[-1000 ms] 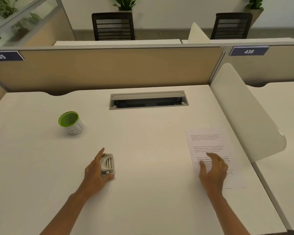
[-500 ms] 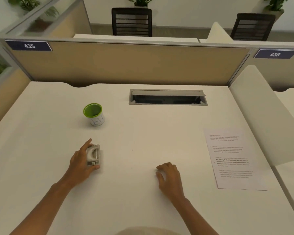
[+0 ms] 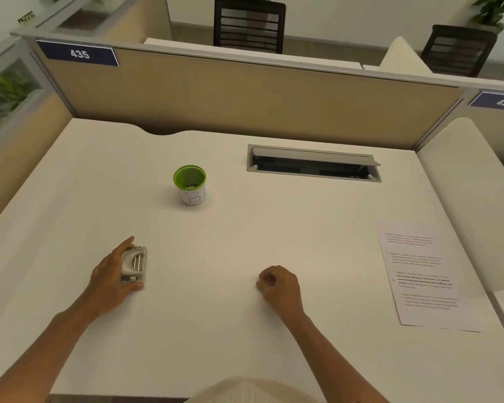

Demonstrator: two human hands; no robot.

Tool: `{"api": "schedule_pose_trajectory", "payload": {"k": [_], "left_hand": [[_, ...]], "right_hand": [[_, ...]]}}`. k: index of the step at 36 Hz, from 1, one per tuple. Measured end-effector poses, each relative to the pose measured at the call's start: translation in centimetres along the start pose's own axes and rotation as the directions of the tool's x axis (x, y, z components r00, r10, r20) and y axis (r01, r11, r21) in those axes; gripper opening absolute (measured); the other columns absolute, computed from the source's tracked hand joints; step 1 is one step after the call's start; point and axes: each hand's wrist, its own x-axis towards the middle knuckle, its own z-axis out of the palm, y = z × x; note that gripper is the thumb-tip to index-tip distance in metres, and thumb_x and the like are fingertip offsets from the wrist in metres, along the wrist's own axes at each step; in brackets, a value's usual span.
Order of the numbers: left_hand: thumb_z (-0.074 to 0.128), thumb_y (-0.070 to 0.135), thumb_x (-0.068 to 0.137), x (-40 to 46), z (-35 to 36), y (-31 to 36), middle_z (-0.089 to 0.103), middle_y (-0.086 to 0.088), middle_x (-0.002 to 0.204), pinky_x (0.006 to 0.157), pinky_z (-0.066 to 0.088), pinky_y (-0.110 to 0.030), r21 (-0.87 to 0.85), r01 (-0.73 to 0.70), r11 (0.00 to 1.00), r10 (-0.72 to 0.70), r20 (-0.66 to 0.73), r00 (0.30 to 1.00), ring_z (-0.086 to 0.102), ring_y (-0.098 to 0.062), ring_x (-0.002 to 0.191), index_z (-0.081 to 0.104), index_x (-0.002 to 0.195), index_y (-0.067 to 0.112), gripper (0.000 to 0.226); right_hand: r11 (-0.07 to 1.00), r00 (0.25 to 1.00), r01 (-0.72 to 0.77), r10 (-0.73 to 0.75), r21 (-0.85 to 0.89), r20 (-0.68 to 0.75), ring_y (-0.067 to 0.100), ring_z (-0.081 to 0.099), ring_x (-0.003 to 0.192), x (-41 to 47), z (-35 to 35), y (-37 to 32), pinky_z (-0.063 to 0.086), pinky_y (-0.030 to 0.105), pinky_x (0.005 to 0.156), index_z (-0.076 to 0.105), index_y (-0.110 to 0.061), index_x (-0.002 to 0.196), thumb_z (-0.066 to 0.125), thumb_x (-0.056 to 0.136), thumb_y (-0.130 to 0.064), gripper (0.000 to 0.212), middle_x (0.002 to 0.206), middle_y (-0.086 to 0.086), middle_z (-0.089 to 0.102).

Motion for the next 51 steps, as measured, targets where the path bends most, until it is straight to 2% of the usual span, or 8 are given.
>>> {"api": "schedule_pose_trajectory", "payload": {"k": [11,15,18,25,29,34,44,51], "left_hand": [[0.100,0.021,0.063,1.2,-1.2,-3.7,0.040,0.051,0.136,0.108,0.042,-0.045,-0.015,-0.036,0.999,0.036,0.049,0.998,0.057,-0.030,0.127,0.020,0.162,0.042,0.129],[0.099,0.023,0.064,1.4,-1.4,-4.1,0.041,0.043,0.139,0.111,0.042,-0.049,-0.027,-0.045,0.999,0.046,0.058,0.997,0.057,-0.031,0.130,0.019,0.163,0.042,0.129],[0.097,0.030,0.064,1.4,-1.5,-4.2,0.038,0.041,0.143,0.113,0.041,-0.049,-0.030,-0.062,0.998,0.063,0.056,0.996,0.056,-0.030,0.132,0.021,0.164,0.040,0.126],[0.087,0.042,0.062,1.4,-1.4,-4.6,0.033,0.041,0.148,0.116,0.038,-0.049,-0.026,-0.107,0.994,0.108,0.040,0.993,0.053,-0.032,0.138,0.025,0.164,0.033,0.119],[0.097,0.031,0.061,1.5,-1.4,-4.7,0.034,0.043,0.146,0.114,0.041,-0.047,-0.078,-0.076,0.994,0.079,0.032,0.996,0.054,-0.031,0.139,0.017,0.164,0.039,0.131],[0.103,0.021,0.057,1.5,-1.4,-4.7,0.033,0.041,0.148,0.115,0.042,-0.047,-0.129,-0.037,0.991,0.040,0.025,0.999,0.049,-0.026,0.145,0.008,0.166,0.033,0.145],[0.104,0.020,0.056,1.0,-1.3,-5.2,0.028,0.040,0.152,0.118,0.038,-0.049,-0.123,-0.045,0.991,0.045,0.002,0.999,0.044,-0.026,0.149,0.007,0.167,0.031,0.148],[0.104,0.026,0.055,0.4,-1.4,-5.4,0.021,0.043,0.156,0.119,0.033,-0.045,-0.093,-0.045,0.995,0.045,-0.008,0.999,0.038,-0.026,0.150,0.006,0.164,0.049,0.148]], "right_hand": [[0.998,0.999,-0.046,0.046,-0.034,-0.020,0.013,0.070,0.081,0.8,0.8,-1.2,0.056,0.025,0.076,0.077,-0.019,0.087,0.083,0.081,-0.008,0.014,0.085,-0.008,0.075],[0.995,0.996,-0.086,0.084,-0.042,-0.029,-0.001,0.066,0.073,1.0,0.9,-1.5,0.045,0.007,0.066,0.077,-0.019,0.085,0.080,0.081,-0.005,0.015,0.080,-0.013,0.072],[0.990,0.992,-0.127,0.125,-0.059,-0.032,-0.005,0.064,0.072,1.1,1.0,-1.8,0.041,0.004,0.062,0.077,-0.020,0.084,0.080,0.081,-0.007,0.014,0.078,-0.015,0.072],[0.984,0.983,-0.171,0.168,-0.047,-0.072,0.000,0.067,0.073,2.0,1.1,-2.7,0.041,0.009,0.061,0.076,-0.021,0.080,0.078,0.081,-0.010,0.011,0.081,-0.012,0.076],[0.982,0.979,-0.184,0.179,-0.049,-0.093,0.009,0.068,0.076,3.1,0.8,-3.3,0.040,0.010,0.061,0.076,-0.019,0.082,0.076,0.082,-0.009,0.010,0.084,-0.010,0.077],[0.985,0.982,-0.159,0.151,-0.068,-0.113,0.012,0.068,0.077,4.7,0.3,-4.3,0.041,0.011,0.061,0.077,-0.014,0.083,0.069,0.083,-0.003,0.014,0.086,-0.006,0.078],[0.984,0.996,-0.082,0.074,-0.156,-0.056,0.015,0.068,0.080,6.6,-0.2,-5.3,0.045,0.024,0.069,0.080,-0.011,0.090,0.067,0.088,0.000,0.017,0.093,-0.002,0.079],[0.972,1.000,-0.022,0.025,-0.234,0.010,0.018,0.070,0.084,7.0,-0.6,-5.2,0.050,0.027,0.072,0.081,-0.011,0.096,0.069,0.090,-0.001,0.017,0.098,-0.001,0.078]]}}
